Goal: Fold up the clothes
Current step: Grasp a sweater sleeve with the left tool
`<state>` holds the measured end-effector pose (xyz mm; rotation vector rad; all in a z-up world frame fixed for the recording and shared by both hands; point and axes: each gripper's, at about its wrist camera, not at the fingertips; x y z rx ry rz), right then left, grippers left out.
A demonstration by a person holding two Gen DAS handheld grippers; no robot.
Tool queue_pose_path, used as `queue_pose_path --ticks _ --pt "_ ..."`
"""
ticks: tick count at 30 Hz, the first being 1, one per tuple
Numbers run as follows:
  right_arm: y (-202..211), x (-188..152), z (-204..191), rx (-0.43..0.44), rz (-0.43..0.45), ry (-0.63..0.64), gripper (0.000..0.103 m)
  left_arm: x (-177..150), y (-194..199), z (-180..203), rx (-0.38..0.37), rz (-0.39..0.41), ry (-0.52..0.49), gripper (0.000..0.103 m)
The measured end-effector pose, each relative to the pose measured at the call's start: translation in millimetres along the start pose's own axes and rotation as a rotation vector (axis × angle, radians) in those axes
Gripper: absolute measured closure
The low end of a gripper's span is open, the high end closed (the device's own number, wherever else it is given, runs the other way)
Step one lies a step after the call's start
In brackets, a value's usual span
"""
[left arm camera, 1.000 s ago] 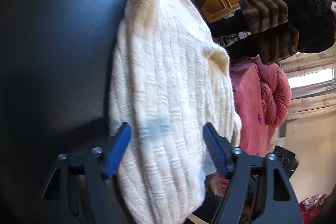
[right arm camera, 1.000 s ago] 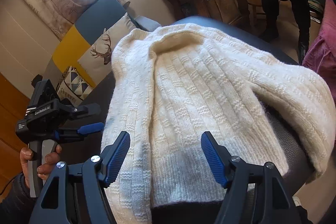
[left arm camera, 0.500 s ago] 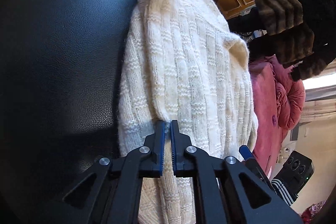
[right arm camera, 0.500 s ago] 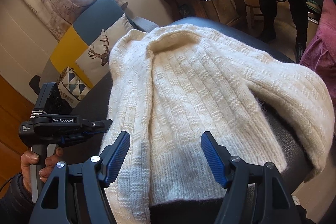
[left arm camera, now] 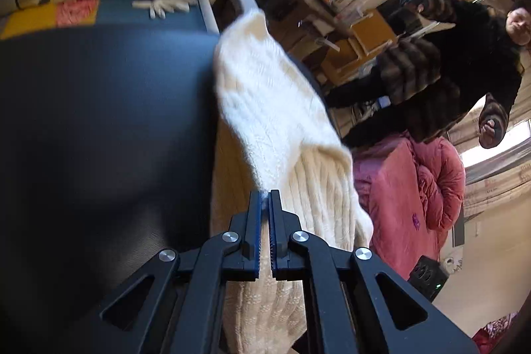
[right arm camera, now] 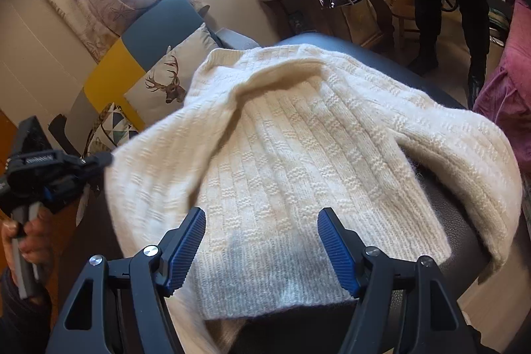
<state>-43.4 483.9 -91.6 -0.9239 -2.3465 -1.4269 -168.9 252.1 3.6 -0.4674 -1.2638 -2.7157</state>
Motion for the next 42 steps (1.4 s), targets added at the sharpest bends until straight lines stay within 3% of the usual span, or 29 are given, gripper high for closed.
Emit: queue_pose_path --ticks 10,13,16,21,24,28,30,31,33,38,42 --pt "3 -9 -21 0.012 -0.020 0.023 0.031 22 94 -30 0.098 0.164 -0.024 0.103" --pt "3 -11 -31 0.030 -0.026 0.035 0.031 16 107 -43 0.136 0.154 -0.040 0.103" --pt "2 -15 -40 0.044 -0.029 0.043 0.031 6 88 -68 0.082 0.054 -0.011 0.103" --pt "-4 -20 -48 0.047 -0.058 0.062 0.031 -9 19 -110 0.002 -0.081 0.081 0.101" --pt "-5 -22 -50 0.063 -0.070 0.073 0.031 -13 -12 -119 0.012 -0.128 0.088 0.101" --pt "-3 -18 -58 0.126 -0.066 0.096 0.031 -8 -28 -126 0.050 -0.106 0.088 0.101" --pt "-9 -15 -59 0.171 -0.080 0.090 0.031 -2 -29 -132 0.062 -0.109 0.082 0.090" --pt "-12 -13 -59 0.194 -0.088 0.081 0.031 1 -29 -134 0.070 -0.118 0.071 0.075" --pt "-24 -9 -61 0.245 -0.112 0.064 0.031 6 -28 -135 0.069 -0.112 0.043 0.071" --pt "-67 14 -83 0.414 -0.181 0.006 0.031 12 -41 -134 0.017 -0.101 0.042 0.060" --pt "-93 40 -100 0.438 -0.187 -0.022 0.031 9 -55 -135 -0.067 -0.094 0.100 0.061"
Point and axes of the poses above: each gripper's, at about its wrist camera, not at the fingertips, and y roughly against the way its jaws point, z to its right, x to its top, and after that the axes turned 2 degrees about -z, right-handed
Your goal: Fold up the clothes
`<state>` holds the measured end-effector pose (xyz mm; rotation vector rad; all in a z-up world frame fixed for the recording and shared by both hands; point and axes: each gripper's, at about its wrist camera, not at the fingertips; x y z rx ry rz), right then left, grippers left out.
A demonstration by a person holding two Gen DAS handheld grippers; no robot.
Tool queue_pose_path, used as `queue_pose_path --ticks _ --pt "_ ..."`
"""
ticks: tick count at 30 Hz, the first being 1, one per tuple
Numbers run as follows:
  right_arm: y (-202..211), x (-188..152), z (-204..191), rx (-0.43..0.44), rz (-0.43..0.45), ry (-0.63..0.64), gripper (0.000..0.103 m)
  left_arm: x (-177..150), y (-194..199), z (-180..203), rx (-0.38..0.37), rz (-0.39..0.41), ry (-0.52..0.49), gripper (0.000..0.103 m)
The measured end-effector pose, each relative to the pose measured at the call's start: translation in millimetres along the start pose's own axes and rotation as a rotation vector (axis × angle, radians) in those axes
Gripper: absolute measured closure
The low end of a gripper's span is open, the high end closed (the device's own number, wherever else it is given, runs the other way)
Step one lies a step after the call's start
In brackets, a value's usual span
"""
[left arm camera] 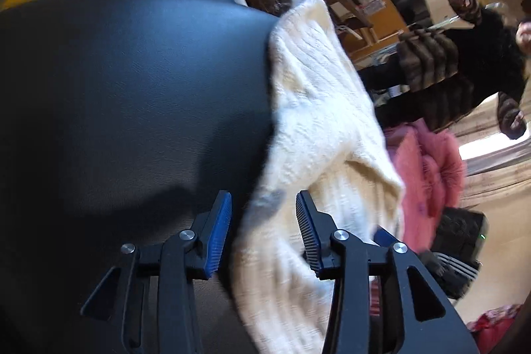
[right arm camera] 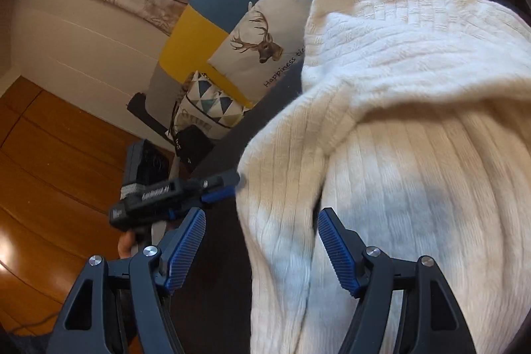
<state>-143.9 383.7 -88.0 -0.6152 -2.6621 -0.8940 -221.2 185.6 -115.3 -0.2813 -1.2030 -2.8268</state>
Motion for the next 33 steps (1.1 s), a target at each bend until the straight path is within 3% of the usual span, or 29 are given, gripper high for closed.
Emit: queue_pose_path --ticks 2,4,7,9,11,15,18,25,33 --pt "-11 11 5 -0.024 0.005 -0.019 0.031 -3 -4 0 0.025 0.011 0.006 0.094" --pt "-19 19 18 -0.003 0.016 -0.083 0.032 -6 -4 2 0.059 0.032 -0.004 0.097" --pt "-22 28 38 -0.026 0.080 -0.185 0.037 -14 7 13 0.075 0.087 -0.045 0.099" --pt "-23 29 53 0.024 0.134 -0.283 0.052 -17 17 21 0.062 0.120 -0.060 0.099" --pt "-22 31 65 0.021 0.188 -0.348 0.067 -19 27 28 0.050 0.142 -0.078 0.099" --pt "-29 31 79 0.015 0.233 -0.451 0.071 -17 45 40 0.029 0.171 -0.104 0.099" --pt "-27 29 79 0.000 0.281 -0.481 0.084 -11 59 41 0.005 0.196 -0.100 0.099" --pt "-17 46 60 -0.003 0.342 -0.416 0.095 -6 82 55 -0.001 0.237 -0.116 0.099" --pt "-9 52 -22 0.033 0.308 -0.167 0.095 0 153 53 0.038 0.345 -0.124 0.099"
Point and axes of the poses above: each gripper's, at about its wrist camera, not at the fingertips, and y roughly against the way its jaws point, z to its right, x to its top, and after that the axes turned 2 degrees about -z, right-handed
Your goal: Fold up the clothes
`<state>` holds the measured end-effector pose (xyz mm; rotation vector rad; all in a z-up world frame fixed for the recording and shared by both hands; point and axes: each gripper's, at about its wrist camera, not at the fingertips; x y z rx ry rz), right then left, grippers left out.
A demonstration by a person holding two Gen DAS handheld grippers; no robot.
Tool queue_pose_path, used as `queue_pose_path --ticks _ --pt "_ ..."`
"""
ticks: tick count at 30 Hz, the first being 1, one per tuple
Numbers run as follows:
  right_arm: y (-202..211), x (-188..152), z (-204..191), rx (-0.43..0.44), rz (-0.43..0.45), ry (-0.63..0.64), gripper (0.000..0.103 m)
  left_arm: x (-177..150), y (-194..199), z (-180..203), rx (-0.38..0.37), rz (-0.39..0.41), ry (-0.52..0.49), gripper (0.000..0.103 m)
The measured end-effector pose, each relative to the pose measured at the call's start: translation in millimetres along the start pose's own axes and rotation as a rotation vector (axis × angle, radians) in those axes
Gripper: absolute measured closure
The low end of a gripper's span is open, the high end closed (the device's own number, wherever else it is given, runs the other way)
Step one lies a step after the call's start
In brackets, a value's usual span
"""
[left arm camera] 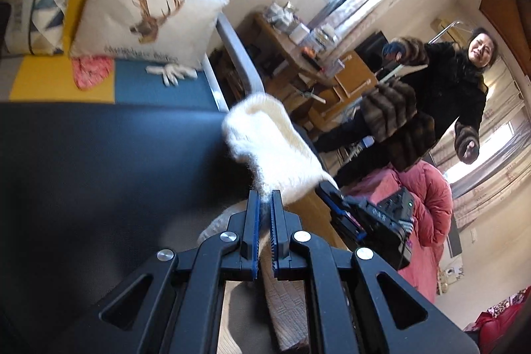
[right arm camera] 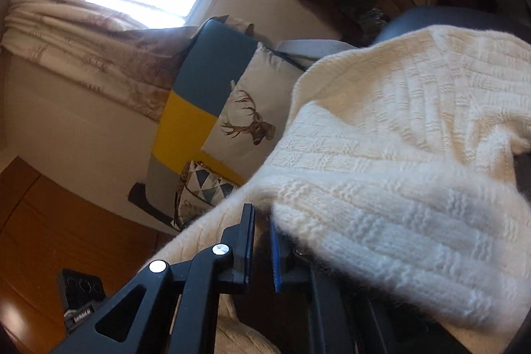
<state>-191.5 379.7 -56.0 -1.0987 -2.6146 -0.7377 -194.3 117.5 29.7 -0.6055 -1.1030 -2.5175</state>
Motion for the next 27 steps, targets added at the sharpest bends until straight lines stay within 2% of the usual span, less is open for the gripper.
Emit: queue_pose_path --ticks 5,8,11,12,13,16,18,20,24,25,27 --pt "-8 -25 -53 0.087 -0.051 0.114 0.095 15 59 -14 0.092 0.066 -0.023 0.099" --pt "-22 -42 -77 0.127 -0.100 0.145 0.095 19 90 -27 0.181 0.092 -0.038 0.103" --pt "-36 -65 -95 0.106 -0.174 0.211 0.095 24 121 -45 0.255 0.117 -0.028 0.103" --pt "-44 -75 -101 0.089 -0.227 0.252 0.094 25 130 -52 0.279 0.126 -0.016 0.103" --pt "-49 -84 -105 0.036 -0.246 0.293 0.093 25 137 -60 0.304 0.128 -0.004 0.103" --pt "-69 -111 -112 -0.139 -0.349 0.471 0.077 16 149 -82 0.361 0.121 -0.004 0.103" --pt "-79 -128 -111 -0.249 -0.405 0.587 0.075 2 147 -96 0.390 0.097 -0.025 0.103" --pt "-86 -141 -111 -0.349 -0.424 0.718 0.074 -17 137 -105 0.407 0.041 -0.081 0.103" --pt "-103 -160 -105 -0.413 -0.495 0.886 0.069 -60 109 -105 0.481 -0.059 -0.275 0.097" --pt "-107 -163 -102 -0.432 -0.513 0.909 0.068 -70 101 -104 0.501 -0.085 -0.316 0.093" --pt "-109 -170 -98 -0.434 -0.532 0.904 0.068 -88 89 -112 0.528 -0.134 -0.369 0.091"
Point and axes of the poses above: each gripper's, at about its wrist camera, not at the fingertips, and y roughly against the way its jaws point, z to its right, x to its top, and after that the axes turned 2 degrees about -z, right-handed
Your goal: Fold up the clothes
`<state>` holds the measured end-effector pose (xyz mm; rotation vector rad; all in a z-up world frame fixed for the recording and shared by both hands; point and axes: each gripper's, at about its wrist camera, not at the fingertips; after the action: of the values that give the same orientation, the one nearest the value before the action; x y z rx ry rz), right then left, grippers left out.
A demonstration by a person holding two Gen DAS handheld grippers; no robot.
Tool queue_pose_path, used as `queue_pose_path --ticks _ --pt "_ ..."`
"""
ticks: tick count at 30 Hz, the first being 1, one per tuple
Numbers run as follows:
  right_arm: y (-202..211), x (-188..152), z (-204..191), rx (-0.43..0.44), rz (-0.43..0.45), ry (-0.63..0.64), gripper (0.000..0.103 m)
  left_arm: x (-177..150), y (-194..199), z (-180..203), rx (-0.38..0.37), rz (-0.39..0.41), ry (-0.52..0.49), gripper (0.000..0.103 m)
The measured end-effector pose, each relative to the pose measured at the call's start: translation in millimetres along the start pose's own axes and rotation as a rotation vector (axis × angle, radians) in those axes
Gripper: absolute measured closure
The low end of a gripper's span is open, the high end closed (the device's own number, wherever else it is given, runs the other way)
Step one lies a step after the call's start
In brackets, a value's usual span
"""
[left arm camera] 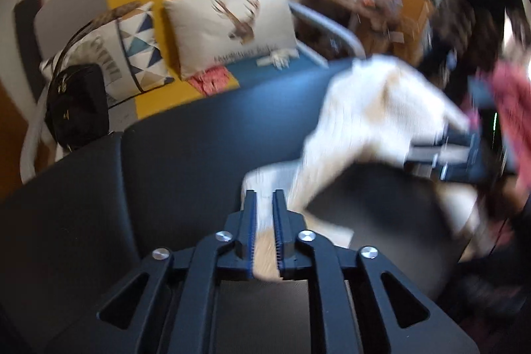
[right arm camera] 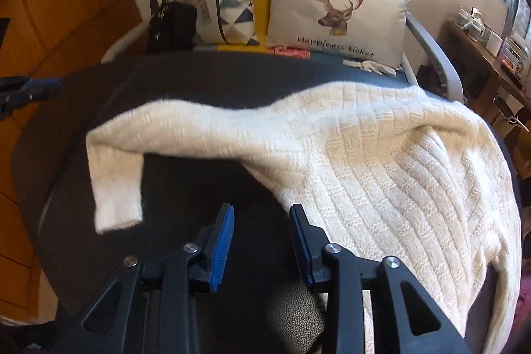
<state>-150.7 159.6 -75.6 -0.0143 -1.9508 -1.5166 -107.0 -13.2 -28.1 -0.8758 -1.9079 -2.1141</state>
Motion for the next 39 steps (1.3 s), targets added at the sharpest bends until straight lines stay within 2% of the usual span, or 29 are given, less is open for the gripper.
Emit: queue_pose_path --ticks 2,4,6,8,10,13,16,18,19,20,21,24,26,27,31,33,36,38,39 --pt "-6 -6 0 0.020 -0.013 -0.024 0.068 -10 -12 2 0.034 -0.037 -0.036 0.091" --pt "-10 -14 5 0.038 -0.022 -0.068 0.068 -16 -18 3 0.047 -0.041 -0.068 0.091" --pt "-14 -22 11 0.044 -0.030 -0.110 0.068 -20 -24 4 0.055 -0.038 -0.101 0.085" --pt "-15 -31 14 0.048 -0.033 -0.133 0.068 -21 -26 0 0.022 -0.039 -0.102 0.068" --pt "-16 -38 17 0.043 -0.043 -0.151 0.068 -20 -29 -5 -0.015 -0.037 -0.101 0.061" --pt "-20 -46 21 0.026 -0.065 -0.172 0.068 -19 -37 -6 0.013 -0.019 -0.150 0.060" --pt "-22 -51 25 0.026 -0.079 -0.199 0.068 -19 -54 -3 -0.027 -0.052 -0.187 0.060" --pt "-21 -52 29 0.026 -0.077 -0.212 0.068 -19 -70 1 -0.018 -0.080 -0.214 0.060" --pt "-18 -52 30 0.021 -0.071 -0.215 0.068 -21 -75 3 -0.022 -0.084 -0.217 0.063" --pt "-15 -52 31 0.013 -0.061 -0.210 0.068 -21 -79 2 -0.037 -0.087 -0.199 0.089" --pt "-10 -50 31 0.000 -0.043 -0.196 0.068 -21 -83 -1 -0.054 -0.090 -0.171 0.098" --pt "6 -45 32 -0.101 0.009 -0.143 0.067 -21 -81 -11 -0.101 -0.072 -0.082 0.099" --pt "7 -43 35 -0.182 -0.017 -0.075 0.065 -18 -64 -15 -0.151 -0.042 -0.022 0.099" --pt "5 -43 36 -0.192 -0.042 -0.038 0.065 -16 -52 -16 -0.189 -0.021 -0.001 0.099" --pt "-5 -42 46 -0.109 -0.108 0.007 0.065 -3 -12 -24 -0.314 0.033 0.067 0.099" --pt "-10 -38 49 -0.003 -0.122 -0.009 0.065 6 6 -26 -0.363 0.062 0.091 0.099" --pt "-28 -30 45 -0.021 -0.173 0.014 0.065 14 28 -25 -0.421 0.101 0.134 0.099" --pt "-41 -25 36 -0.095 -0.195 0.070 0.065 19 38 -25 -0.436 0.124 0.158 0.099" --pt "-42 -22 30 -0.118 -0.179 0.108 0.065 21 42 -25 -0.443 0.134 0.169 0.099"
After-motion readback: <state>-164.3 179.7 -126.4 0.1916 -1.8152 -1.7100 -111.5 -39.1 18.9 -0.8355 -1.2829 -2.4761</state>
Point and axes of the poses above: each gripper's, at about its wrist camera, not at the fingertips, and y roughly against the way its jaws point, z to its right, x to its top, and after that the axes turned 2 degrees about -z, right-handed
